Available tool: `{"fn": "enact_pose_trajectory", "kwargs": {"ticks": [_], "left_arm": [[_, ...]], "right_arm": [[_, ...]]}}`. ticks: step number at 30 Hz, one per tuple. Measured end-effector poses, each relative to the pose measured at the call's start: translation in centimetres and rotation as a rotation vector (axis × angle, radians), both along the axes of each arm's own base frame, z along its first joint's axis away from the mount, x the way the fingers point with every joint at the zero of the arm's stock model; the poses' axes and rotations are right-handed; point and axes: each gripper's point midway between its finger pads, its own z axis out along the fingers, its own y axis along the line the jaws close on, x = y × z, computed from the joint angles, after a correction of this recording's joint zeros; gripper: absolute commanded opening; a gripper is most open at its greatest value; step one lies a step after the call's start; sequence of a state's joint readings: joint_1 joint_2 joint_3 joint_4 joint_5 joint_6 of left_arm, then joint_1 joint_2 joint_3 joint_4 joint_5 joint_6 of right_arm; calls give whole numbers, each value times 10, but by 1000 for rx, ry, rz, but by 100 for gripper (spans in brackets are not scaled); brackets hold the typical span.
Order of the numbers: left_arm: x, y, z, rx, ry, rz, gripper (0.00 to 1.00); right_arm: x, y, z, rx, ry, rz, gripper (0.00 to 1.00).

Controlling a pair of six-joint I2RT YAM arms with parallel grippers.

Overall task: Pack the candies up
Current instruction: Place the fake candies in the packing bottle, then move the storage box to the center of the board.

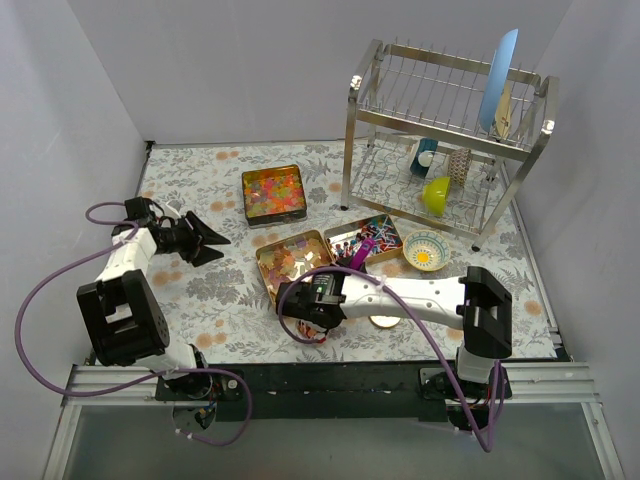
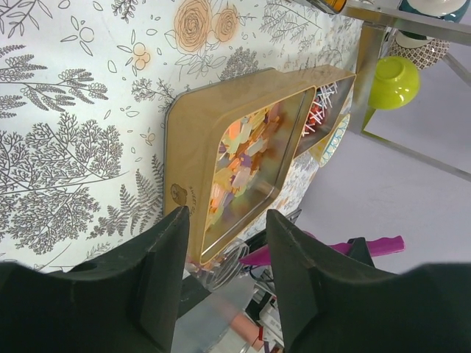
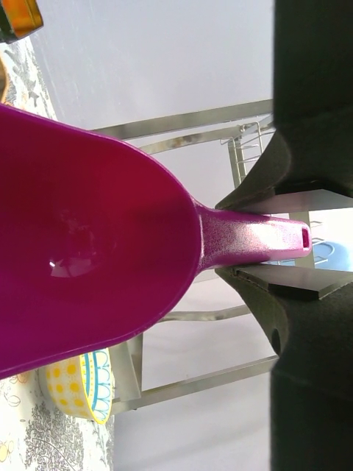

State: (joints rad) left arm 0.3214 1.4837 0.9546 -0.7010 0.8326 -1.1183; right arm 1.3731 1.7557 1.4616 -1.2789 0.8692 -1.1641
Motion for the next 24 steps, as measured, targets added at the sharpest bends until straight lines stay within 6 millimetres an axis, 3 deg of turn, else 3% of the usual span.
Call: {"fn": "enact_pose_trajectory", "kwargs": {"ticks": [5,8,15,18,24], "left_arm": [[-4,-9,1,27,-11,-28,45],[-9,-27,-3,65,-7,-96,39],[-7,-50,-14,157,-1,-221,33],[-8,-56,-28,192,24,-265,33],[-19,-80,-54,254,81,-390,34]], "right_arm": [[8,6,15,86,1,-42,1],[30,5,34,227,11,-145,1],[101,-43,73,573,0,-512,1],[110,-50,77,683,20,-599,1],[108,-40,62,793,94,-667,1]]}}
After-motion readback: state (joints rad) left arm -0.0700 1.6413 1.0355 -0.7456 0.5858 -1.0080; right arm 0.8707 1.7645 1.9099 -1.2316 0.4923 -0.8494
